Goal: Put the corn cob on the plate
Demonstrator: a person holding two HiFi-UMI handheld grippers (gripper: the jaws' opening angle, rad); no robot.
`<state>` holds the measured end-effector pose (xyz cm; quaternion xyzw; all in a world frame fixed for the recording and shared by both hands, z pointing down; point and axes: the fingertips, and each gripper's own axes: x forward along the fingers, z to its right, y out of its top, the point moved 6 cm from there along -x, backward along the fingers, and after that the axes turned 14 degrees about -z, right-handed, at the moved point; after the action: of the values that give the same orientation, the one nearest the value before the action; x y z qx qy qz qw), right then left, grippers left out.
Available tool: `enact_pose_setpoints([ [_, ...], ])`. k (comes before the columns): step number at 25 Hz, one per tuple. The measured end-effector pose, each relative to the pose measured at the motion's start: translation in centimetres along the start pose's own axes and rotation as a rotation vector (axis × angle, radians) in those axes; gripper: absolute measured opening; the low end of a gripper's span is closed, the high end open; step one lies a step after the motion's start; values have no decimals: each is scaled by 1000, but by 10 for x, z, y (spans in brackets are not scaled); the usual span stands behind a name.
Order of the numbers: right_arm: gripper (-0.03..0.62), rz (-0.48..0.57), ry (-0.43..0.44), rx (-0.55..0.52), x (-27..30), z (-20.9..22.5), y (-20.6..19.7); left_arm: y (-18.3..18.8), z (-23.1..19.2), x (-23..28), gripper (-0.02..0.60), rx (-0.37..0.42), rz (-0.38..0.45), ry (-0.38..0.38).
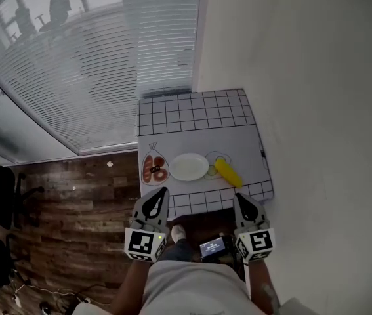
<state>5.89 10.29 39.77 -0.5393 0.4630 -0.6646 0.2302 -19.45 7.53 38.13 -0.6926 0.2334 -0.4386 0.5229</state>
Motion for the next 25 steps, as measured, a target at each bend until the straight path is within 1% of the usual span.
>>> enact_pose_setpoints([
  [5,6,-24,-15,-2,18,-1,4,-1,-16,18,8,-14,-19,-26],
  [8,6,-36,-19,-1,25,1,4,1,-25,27,8,-8,-27,-30],
  [12,8,-47,-24,0,31,7,8,4,-30,34,8,-22,-39,-27],
  [18,8,-54,-10,7,49,21,10,6,-37,47,8,-8,-42,5],
  [25,8,-82,21,-29,80,43,20,18,-38,66,8,13,-75,49],
])
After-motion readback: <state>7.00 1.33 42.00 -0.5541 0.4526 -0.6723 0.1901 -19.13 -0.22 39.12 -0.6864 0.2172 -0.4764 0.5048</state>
